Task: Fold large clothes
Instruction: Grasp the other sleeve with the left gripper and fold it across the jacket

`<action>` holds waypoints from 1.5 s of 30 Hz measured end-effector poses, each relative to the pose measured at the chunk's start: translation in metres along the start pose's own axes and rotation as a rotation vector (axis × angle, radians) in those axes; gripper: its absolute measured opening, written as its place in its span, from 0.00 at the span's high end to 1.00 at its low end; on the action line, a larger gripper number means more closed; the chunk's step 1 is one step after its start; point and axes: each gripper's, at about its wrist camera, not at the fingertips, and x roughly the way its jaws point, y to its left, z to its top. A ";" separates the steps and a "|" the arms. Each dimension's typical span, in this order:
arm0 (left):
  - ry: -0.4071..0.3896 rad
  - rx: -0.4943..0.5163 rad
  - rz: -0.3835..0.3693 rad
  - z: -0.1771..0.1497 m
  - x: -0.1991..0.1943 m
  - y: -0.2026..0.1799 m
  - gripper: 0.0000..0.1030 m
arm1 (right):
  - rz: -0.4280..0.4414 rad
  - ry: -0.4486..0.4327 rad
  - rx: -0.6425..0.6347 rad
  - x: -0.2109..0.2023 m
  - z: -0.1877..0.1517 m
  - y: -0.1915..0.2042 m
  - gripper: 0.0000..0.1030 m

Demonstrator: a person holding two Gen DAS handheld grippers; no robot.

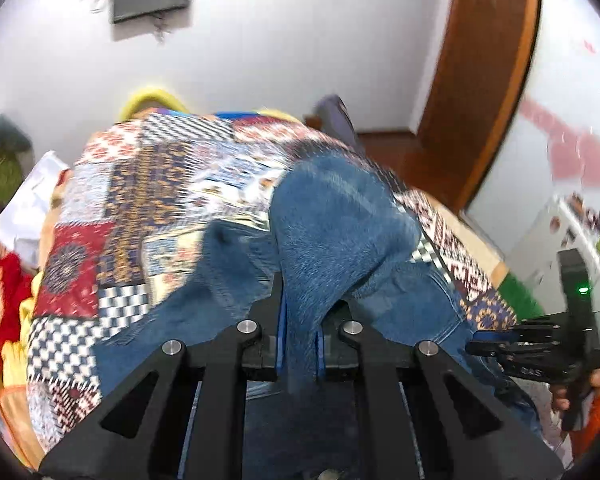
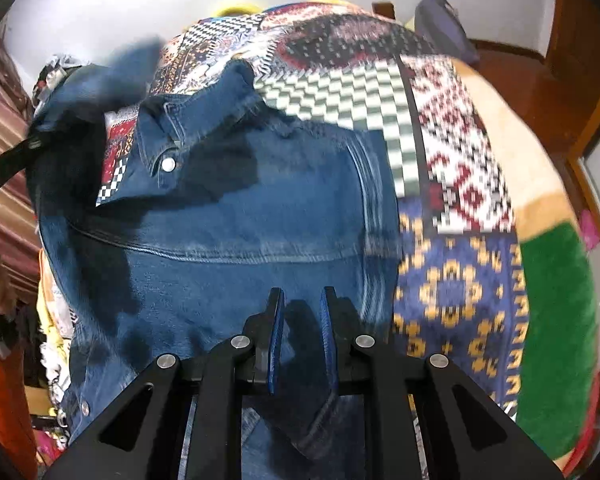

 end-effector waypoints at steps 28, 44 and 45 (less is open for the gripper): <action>0.236 -0.461 -0.063 -0.196 -0.003 0.132 0.39 | -0.507 -0.017 -0.334 0.029 -0.040 0.036 0.42; 0.174 -0.546 0.051 -0.172 -0.014 0.154 0.75 | -0.187 -0.014 -0.032 -0.001 -0.033 -0.018 0.24; 0.161 -0.523 0.061 -0.164 -0.014 0.151 0.76 | -0.159 -0.011 -0.015 0.000 -0.031 -0.020 0.24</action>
